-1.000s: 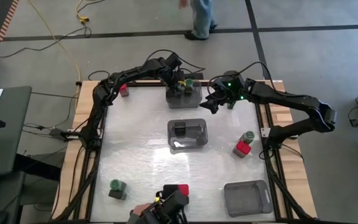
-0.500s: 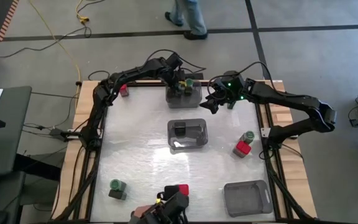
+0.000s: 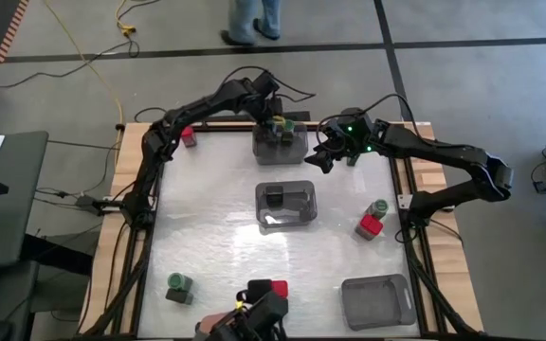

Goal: Sort spices by type
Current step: Put the green seasoning bottle into the top black bin, then put the black seasoning can into the middle left black bin

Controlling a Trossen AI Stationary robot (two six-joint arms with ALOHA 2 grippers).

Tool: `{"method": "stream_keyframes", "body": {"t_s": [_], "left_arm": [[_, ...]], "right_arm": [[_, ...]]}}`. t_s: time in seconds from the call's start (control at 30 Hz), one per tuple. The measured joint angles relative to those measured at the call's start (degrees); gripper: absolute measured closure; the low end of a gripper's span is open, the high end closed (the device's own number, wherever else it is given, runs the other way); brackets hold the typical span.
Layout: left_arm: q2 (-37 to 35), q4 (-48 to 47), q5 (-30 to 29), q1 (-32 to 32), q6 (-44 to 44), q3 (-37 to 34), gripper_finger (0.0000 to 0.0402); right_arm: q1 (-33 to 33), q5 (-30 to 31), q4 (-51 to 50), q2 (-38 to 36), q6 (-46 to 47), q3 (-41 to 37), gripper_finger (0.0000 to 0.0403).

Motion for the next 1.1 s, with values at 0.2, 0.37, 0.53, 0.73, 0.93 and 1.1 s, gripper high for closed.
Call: {"method": "stream_keyframes", "body": {"t_s": [0.2,0.37,0.53,0.73,0.93,1.1], "left_arm": [[0.0,-8.03,0.0,0.0,-2.24,5.27,0.0158],[-0.04,-15.18,0.99,-0.09,-5.45,9.82,0.0158],[-1.3,-20.47,9.71,0.32,-8.63,12.35,0.0158],[-7.66,-17.91,15.76,0.96,-12.78,3.55,0.0158],[-25.01,2.42,8.66,-0.92,-21.84,-21.98,0.0158],[-41.79,16.91,1.94,-4.63,-29.26,-42.95,0.0158]], "right_arm": [[0.0,0.0,0.02,0.0,-0.15,0.0,0.0055],[0.0,-0.02,0.0,0.0,-0.15,0.0,0.0055],[0.0,-0.02,0.02,0.0,-0.15,0.0,0.0055],[0.01,-0.02,-1.25,0.0,-0.15,0.0,0.0055],[0.02,0.9,-5.13,0.0,0.04,0.0,0.0055],[-0.26,2.98,-7.45,0.0,0.02,-0.04,0.0056]]}}
